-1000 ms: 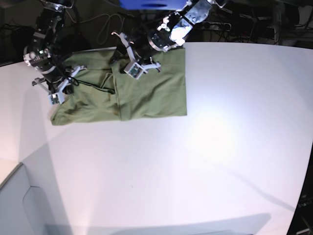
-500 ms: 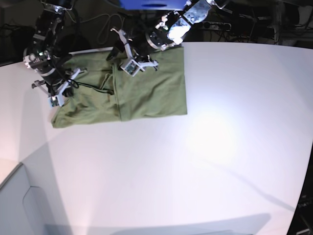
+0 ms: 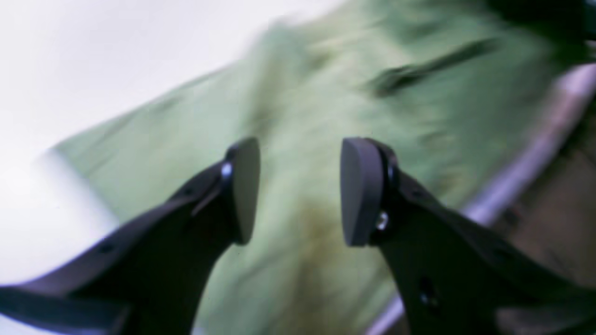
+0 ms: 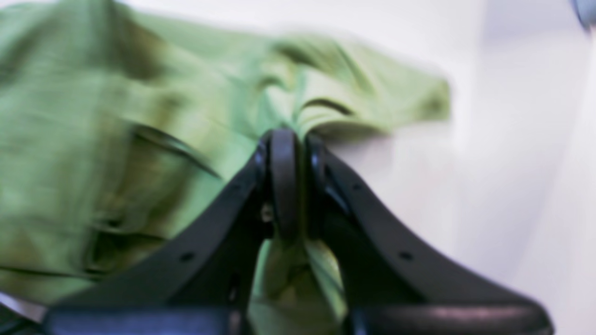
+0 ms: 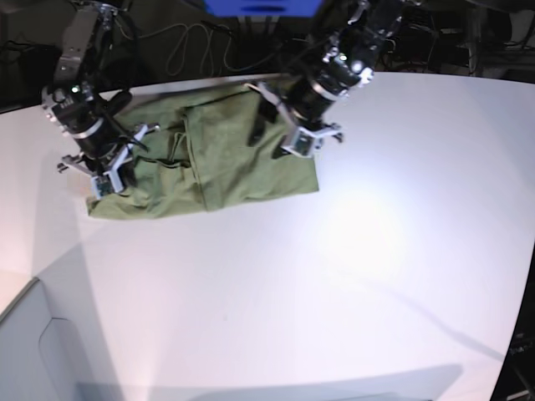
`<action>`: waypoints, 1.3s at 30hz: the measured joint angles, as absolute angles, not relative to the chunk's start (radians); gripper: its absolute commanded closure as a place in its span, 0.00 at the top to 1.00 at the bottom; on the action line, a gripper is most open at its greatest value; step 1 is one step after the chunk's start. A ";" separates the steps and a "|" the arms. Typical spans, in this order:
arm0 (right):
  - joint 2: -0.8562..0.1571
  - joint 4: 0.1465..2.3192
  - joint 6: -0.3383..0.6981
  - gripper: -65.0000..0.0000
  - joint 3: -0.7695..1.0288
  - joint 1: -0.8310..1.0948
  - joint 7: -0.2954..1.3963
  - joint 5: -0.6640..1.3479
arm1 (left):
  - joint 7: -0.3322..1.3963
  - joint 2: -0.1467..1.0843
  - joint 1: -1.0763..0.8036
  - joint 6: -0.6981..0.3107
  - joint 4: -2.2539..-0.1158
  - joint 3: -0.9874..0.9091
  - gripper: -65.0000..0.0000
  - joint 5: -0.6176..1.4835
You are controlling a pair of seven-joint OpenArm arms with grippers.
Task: Fold the T-shirt properly
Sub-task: 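Grasp the folded bundle with the right gripper and lift it toward the left gripper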
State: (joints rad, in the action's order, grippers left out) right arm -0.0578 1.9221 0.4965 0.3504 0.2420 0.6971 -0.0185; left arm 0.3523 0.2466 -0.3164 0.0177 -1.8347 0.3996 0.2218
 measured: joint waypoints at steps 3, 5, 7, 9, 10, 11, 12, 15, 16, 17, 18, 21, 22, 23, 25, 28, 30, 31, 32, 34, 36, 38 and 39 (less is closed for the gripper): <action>-0.059 1.949 0.496 0.00 0.286 0.250 0.694 -0.023 | 0.354 0.244 -0.358 0.013 -1.835 0.286 0.42 0.222; -0.059 1.954 0.497 0.00 0.236 0.260 0.697 -0.023 | 0.347 0.238 -0.390 0.015 -1.835 0.209 0.42 0.221; -0.060 1.954 0.496 0.00 0.187 0.261 0.700 -0.026 | 0.345 0.238 -0.420 0.015 -1.834 0.155 0.42 0.221; -0.063 1.958 0.496 0.00 0.136 0.260 0.700 -0.025 | 0.352 0.237 -0.448 0.015 -1.826 0.118 0.42 0.222; -0.063 1.958 0.496 0.00 0.112 0.258 0.699 -0.025 | 0.352 0.236 -0.450 0.015 -1.815 0.109 0.42 0.222; -0.063 1.958 0.496 0.00 0.084 0.255 0.698 -0.025 | 0.353 0.235 -0.449 0.015 -1.795 0.104 0.42 0.221; -0.064 1.958 0.496 0.00 0.055 0.253 0.696 -0.023 | 0.355 0.236 -0.448 0.015 -1.779 0.101 0.42 0.222; -0.069 1.958 0.496 0.00 -0.037 0.236 0.700 -0.028 | 0.352 0.233 -0.437 0.015 -1.747 0.103 0.42 0.222; -0.069 1.958 0.496 0.00 -0.065 0.224 0.699 -0.028 | 0.348 0.233 -0.434 0.015 -1.737 0.104 0.42 0.221; -0.069 1.958 0.496 0.00 -0.092 0.215 0.696 -0.025 | 0.348 0.229 -0.432 0.014 -1.728 0.104 0.42 0.222; -0.070 1.959 0.496 0.00 -0.120 0.207 0.693 -0.026 | 0.346 0.216 -0.429 0.014 -1.721 0.103 0.42 0.221; -0.069 1.960 0.496 0.00 -0.190 0.194 0.690 -0.026 | 0.353 0.199 -0.410 0.014 -1.720 0.102 0.42 0.222; -0.068 1.960 0.496 0.00 -0.210 0.195 0.690 -0.026 | 0.351 0.199 -0.404 0.013 -1.720 0.104 0.42 0.222; -0.069 1.956 0.496 0.00 -0.229 0.195 0.690 -0.026 | 0.348 0.199 -0.399 0.013 -1.717 0.105 0.42 0.222; -0.068 1.940 0.496 0.00 -0.263 0.189 0.690 -0.025 | 0.349 0.200 -0.390 0.012 -1.708 0.105 0.42 0.221; -0.069 1.908 0.496 0.00 -0.320 0.177 0.691 -0.026 | 0.350 0.200 -0.392 0.012 -1.708 0.104 0.42 0.221; -0.069 1.882 0.497 0.00 -0.364 0.173 0.690 -0.027 | 0.352 0.200 -0.393 0.012 -1.708 0.102 0.42 0.221; -0.069 1.874 0.496 0.00 -0.384 0.173 0.690 -0.026 | 0.352 0.200 -0.393 0.012 -1.708 0.102 0.42 0.221; -0.069 1.872 0.497 0.00 -0.402 0.173 0.694 -0.027 | 0.352 0.200 -0.393 0.012 -1.708 0.102 0.42 0.221; -0.069 1.872 0.496 0.00 -0.425 0.166 0.671 -0.027 | 0.352 0.200 -0.393 0.012 -1.708 0.102 0.42 0.221; -0.068 1.842 0.496 0.00 -0.440 0.143 0.644 -0.022 | 0.352 0.200 -0.394 0.012 -1.708 0.102 0.42 0.221; -0.066 1.809 0.496 0.00 -0.440 0.134 0.646 -0.023 | 0.352 0.200 -0.396 0.012 -1.708 0.102 0.42 0.221; -0.068 1.791 0.496 0.00 -0.439 0.129 0.648 -0.027 | 0.352 0.202 -0.397 0.012 -1.708 0.102 0.42 0.221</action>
